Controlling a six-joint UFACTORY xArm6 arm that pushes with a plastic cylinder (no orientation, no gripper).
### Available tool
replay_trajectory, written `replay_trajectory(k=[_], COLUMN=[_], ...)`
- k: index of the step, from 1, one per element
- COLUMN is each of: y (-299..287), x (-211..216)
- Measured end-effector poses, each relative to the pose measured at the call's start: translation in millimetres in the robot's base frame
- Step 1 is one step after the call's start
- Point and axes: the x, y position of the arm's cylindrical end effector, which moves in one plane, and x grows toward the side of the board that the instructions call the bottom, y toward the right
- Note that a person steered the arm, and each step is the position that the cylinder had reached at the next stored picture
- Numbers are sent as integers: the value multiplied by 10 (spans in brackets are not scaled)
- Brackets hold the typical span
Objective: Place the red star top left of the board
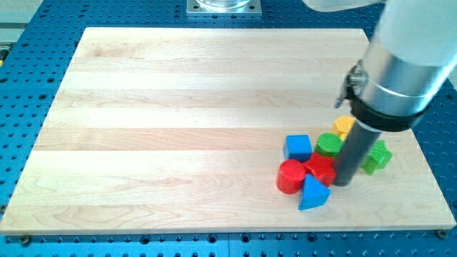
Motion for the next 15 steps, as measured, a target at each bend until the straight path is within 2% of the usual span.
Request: replay_trajectory(k=[3,4,6,8,9,10,11,12,13,14,15], y=[-1185,-1204,-1663,-2644,-2359,-2987,-2978,-3218,-3304,-3062,-3347], x=[0,-5,100,-465,-229,-482,-185,-565,-1381,-1199,-1065])
